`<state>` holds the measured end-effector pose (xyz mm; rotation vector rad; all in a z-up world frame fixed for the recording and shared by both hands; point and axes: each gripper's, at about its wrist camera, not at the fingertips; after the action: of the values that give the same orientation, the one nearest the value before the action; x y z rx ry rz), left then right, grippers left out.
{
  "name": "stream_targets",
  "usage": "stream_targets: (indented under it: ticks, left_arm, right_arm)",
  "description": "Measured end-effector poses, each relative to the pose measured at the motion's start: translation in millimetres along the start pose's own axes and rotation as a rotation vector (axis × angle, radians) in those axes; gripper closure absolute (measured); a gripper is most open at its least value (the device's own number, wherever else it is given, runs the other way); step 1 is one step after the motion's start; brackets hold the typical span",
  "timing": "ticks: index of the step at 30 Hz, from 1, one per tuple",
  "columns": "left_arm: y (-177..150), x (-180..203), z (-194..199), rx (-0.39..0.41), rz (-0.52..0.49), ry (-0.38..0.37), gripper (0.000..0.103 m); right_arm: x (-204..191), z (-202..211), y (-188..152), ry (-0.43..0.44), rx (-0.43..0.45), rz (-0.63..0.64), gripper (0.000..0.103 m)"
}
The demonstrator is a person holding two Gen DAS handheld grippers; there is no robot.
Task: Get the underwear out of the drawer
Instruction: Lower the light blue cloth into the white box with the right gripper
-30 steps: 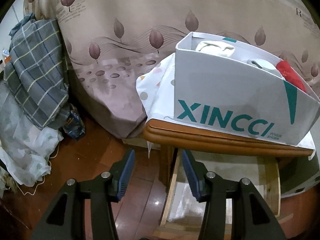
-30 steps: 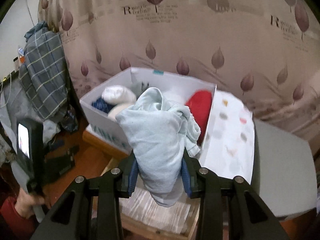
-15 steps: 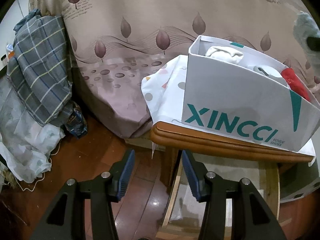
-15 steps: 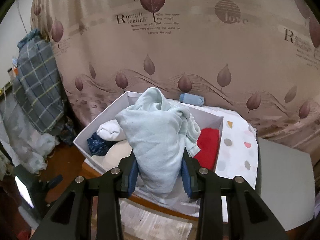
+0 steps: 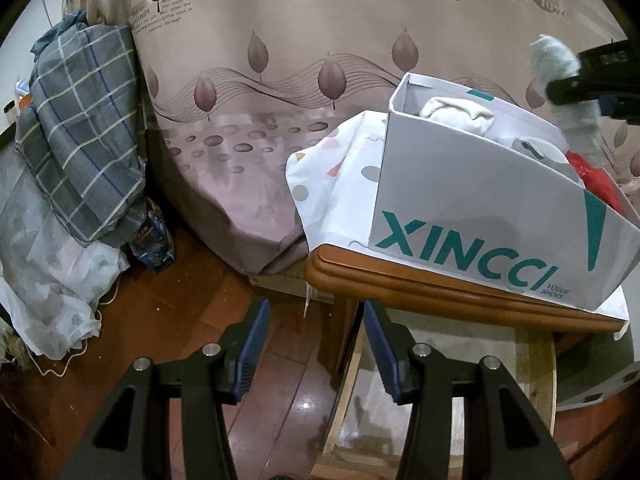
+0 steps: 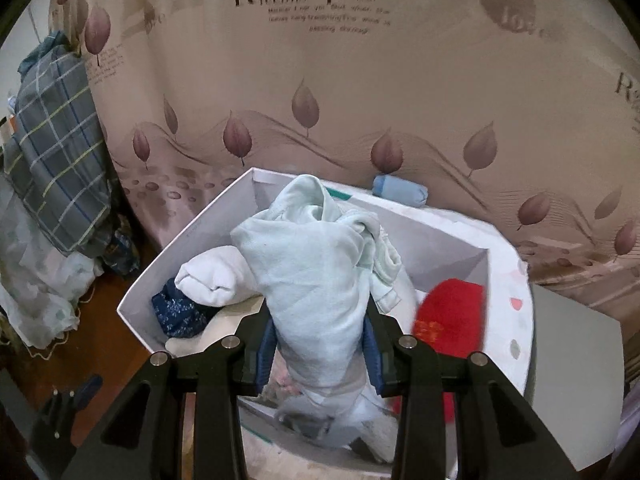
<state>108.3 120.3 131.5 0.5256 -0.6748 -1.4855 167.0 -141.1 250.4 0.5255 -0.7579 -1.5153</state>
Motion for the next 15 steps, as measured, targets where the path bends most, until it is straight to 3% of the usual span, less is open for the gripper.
stream_targets:
  ticks: [15]
  left_arm:
    - [-1, 1, -1, -0.007, 0.001, 0.0, 0.053]
  right_arm:
    - [-34, -62, -1, -0.029, -0.091, 0.054, 0.066]
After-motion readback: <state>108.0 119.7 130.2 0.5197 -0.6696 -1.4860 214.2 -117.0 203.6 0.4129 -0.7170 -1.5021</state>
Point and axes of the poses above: each gripper's, at about its wrist camera, not at the fingertips, and z roughly against the way its jaws point, x to its right, y to its top, and after that the axes turned 8 degrees about -y, right-handed
